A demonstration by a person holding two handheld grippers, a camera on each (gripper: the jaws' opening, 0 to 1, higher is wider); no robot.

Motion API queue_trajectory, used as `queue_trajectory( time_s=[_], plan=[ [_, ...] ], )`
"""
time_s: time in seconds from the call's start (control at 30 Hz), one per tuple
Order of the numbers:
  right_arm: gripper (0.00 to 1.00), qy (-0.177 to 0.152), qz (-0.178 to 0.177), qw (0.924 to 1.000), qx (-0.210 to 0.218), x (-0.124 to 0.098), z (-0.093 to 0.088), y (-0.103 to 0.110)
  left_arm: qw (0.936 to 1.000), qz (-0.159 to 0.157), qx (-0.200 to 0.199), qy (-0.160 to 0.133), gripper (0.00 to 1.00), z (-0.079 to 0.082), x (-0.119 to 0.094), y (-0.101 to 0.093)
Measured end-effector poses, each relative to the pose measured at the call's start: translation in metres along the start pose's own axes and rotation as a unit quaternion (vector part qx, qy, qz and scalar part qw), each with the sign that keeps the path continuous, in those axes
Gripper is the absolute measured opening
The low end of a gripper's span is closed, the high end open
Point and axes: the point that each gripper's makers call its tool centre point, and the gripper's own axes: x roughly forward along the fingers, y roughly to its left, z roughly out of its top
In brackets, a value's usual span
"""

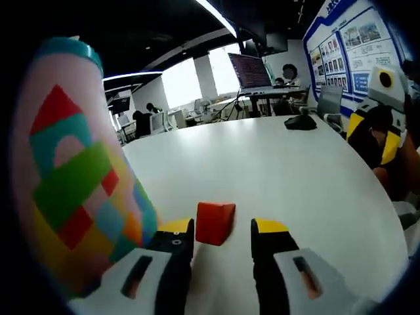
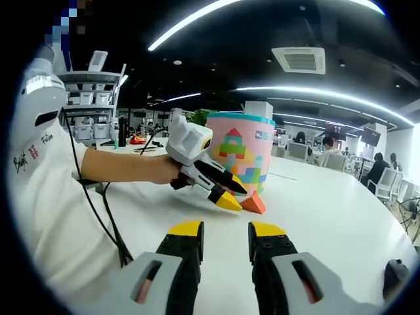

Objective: Arrange the toys in the designated storage area by placing each visible toy with the group until no toy remains scattered across the table.

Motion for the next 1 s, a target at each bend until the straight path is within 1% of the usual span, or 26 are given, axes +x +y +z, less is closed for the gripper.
queue_trajectory(
  time_s=[0.03, 0.1, 0.17, 0.2, 0.23, 0.27, 0.3, 0.33, 0.4, 0.43, 0.53, 0.6, 0.7, 0.8, 1.0],
  plan=[
    [0.27, 0.0, 0.0, 1.0, 0.0, 0.0, 0.0, 0.0, 1.0, 0.001, -0.001, 0.003, 0.38, -0.002, 0.003, 0.0],
    [0.27, 0.0, 0.001, 1.0, 0.001, 0.0, 0.0, 0.0, 0.9999, -0.008, 0.005, 0.012, 0.4, -0.004, 0.007, -0.003],
    [0.27, 0.0, 0.001, 1.0, 0.001, 0.0, 0.0, 0.0, 1.0, -0.007, 0.005, 0.0, 0.4, -0.001, 0.012, -0.004],
    [0.27, 0.001, 0.001, 1.0, 0.001, 0.0, 0.0, 0.0, 0.9999, -0.014, -0.002, -0.001, 0.39, -0.001, 0.011, -0.007],
    [0.27, 0.001, 0.0, 1.0, 0.001, 0.0, 0.0, 0.0, 0.9999, -0.016, -0.005, -0.001, 0.36, -0.001, 0.011, -0.008],
    [0.27, 0.0, 0.001, 1.0, 0.001, 0.0, 0.0, 0.0, 0.9994, -0.032, -0.01, 0.001, 0.32, -0.002, 0.01, -0.015],
    [0.27, 0.0, 0.0, 1.0, 0.001, 0.0, 0.0, 0.0, 0.9991, -0.04, -0.011, 0.002, 0.28, -0.003, 0.009, -0.019],
    [0.27, 0.0, 0.0, 1.0, 0.001, 0.0, 0.0, 0.0, 0.999, -0.042, -0.014, 0.003, 0.25, -0.004, 0.008, -0.021],
    [0.27, 0.0, 0.0, 1.0, 0.002, 0.0, -0.001, 0.0, 0.9986, -0.049, -0.02, 0.001, 0.26, -0.004, 0.007, -0.024],
    [0.27, 0.0, 0.0, 1.0, 0.002, 0.0, -0.001, 0.0, 0.9985, -0.047, -0.029, 0.001, 0.27, -0.004, 0.007, -0.023],
    [0.27, 0.0, 0.001, 1.0, 0.001, 0.0, 0.0, 0.001, 0.9985, -0.044, -0.033, 0.0, 0.3, -0.003, 0.011, -0.021],
    [0.27, 0.0, 0.002, 1.0, 0.0, 0.0, -0.001, 0.002, 0.9983, -0.048, -0.032, 0.0, 0.3, -0.001, 0.016, -0.02],
    [0.27, 0.001, -0.001, 1.0, 0.002, -0.001, -0.001, 0.0, 0.9978, -0.055, -0.036, -0.003, 0.27, 0.0, 0.018, -0.025],
    [0.27, 0.001, 0.0, 1.0, 0.002, 0.0, -0.001, 0.0, 0.9966, -0.064, -0.052, -0.007, 0.25, 0.001, 0.021, -0.029],
    [0.27, 0.001, 0.001, 1.0, 0.001, 0.0, -0.001, 0.002, 0.9958, -0.07, -0.058, -0.008, 0.23, 0.003, 0.022, -0.033]
  ],
)
